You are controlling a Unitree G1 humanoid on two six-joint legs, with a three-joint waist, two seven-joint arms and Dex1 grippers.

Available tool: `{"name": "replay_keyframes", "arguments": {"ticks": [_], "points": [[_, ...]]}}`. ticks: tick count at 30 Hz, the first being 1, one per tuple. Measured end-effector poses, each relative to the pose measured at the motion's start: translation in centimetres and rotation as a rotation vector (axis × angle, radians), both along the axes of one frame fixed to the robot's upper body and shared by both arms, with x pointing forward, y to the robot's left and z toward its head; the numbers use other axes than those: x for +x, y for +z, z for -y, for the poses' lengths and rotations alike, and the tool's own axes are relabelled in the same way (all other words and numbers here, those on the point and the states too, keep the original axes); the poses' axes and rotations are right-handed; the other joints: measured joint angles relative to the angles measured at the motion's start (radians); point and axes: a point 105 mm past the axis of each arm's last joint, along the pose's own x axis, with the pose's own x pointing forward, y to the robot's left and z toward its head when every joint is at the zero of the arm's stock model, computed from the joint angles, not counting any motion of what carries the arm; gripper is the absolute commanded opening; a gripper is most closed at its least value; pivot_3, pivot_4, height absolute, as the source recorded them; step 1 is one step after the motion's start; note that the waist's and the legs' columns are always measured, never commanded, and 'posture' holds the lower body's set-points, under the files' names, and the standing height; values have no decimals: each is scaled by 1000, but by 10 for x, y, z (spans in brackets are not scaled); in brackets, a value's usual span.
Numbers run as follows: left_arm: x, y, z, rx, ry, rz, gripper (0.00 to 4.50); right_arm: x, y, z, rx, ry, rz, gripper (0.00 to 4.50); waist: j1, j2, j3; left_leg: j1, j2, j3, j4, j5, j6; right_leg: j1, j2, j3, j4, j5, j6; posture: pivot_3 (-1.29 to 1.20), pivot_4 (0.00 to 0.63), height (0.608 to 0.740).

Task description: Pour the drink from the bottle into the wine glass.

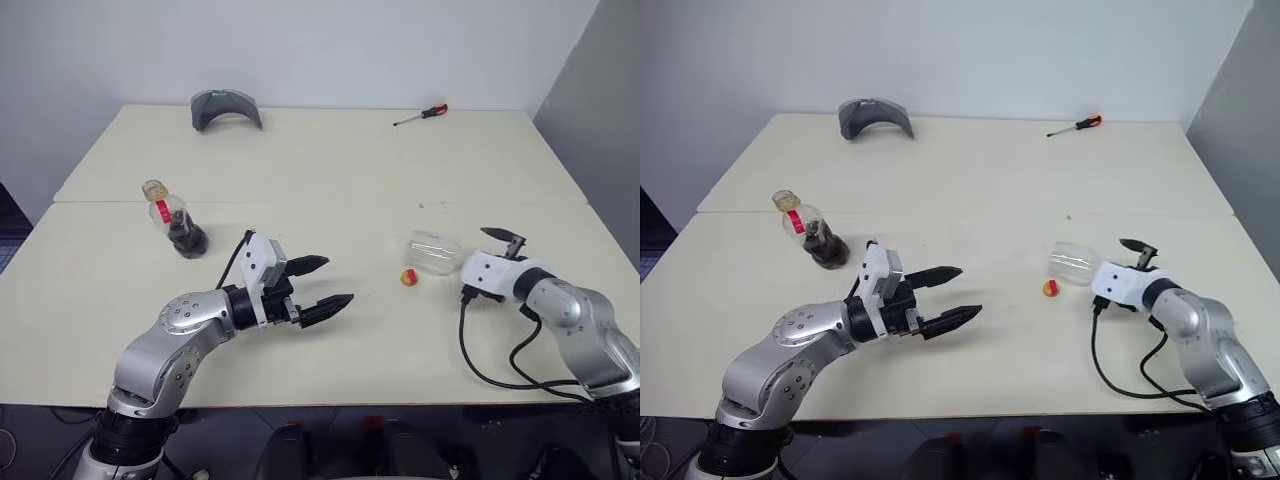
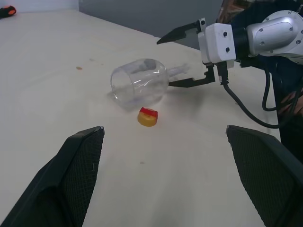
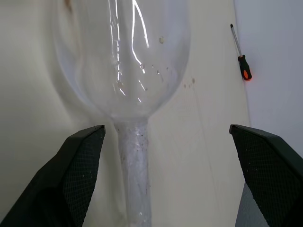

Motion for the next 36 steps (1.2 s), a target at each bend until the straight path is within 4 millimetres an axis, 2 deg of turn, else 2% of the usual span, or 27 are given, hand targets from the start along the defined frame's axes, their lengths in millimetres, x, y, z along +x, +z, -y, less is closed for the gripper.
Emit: {"name": "replay_keyframes", "arguments": {"ticks": [7, 10, 19, 21, 30, 34, 36], "points": [[0, 0, 0, -1, 2, 0, 4443, 8, -7, 4, -32, -15, -2, 4500, 0, 0, 0, 0, 0, 0, 0, 0, 0, 0, 0, 0, 0, 0, 0, 0, 150, 740], [0, 0, 0, -1, 3, 0, 4500, 9, -9, 5, -40, -17, -7, 3918, 0, 0, 0, 0, 0, 0, 0, 0, 0, 0, 0, 0, 0, 0, 0, 0, 150, 740], [3, 3, 3, -18, 17, 7, 4500, 11, -7, 2, -40, -3, 2, 677, 0, 0, 0, 0, 0, 0, 0, 0, 0, 0, 0, 0, 0, 0, 0, 0, 150, 740], [3, 3, 3, -17, 17, 8, 4500, 11, -8, 2, -40, -3, 0, 160, 0, 0, 0, 0, 0, 0, 0, 0, 0, 0, 0, 0, 0, 0, 0, 0, 150, 740], [3, 4, 3, -17, 22, 10, 4500, 17, -4, 0, -47, -10, 29, 164, 0, 0, 0, 0, 0, 0, 0, 0, 0, 0, 0, 0, 0, 0, 0, 0, 150, 740], [2, 4, 1, -33, 44, -14, 4500, 32, 16, -29, 69, 36, 120, 164, -8, 1, 0, 1, 1, 0, 0, 1, -1, 0, 1, 2, 1, 0, 0, 0, 150, 740], [0, 4, 0, -46, 63, -27, 4500, 40, 26, -55, 206, 83, 146, 164, -11, 1, 0, 2, 2, 0, 0, 1, -1, 0, 1, 2, 1, 0, 0, 0, 150, 740]]}}
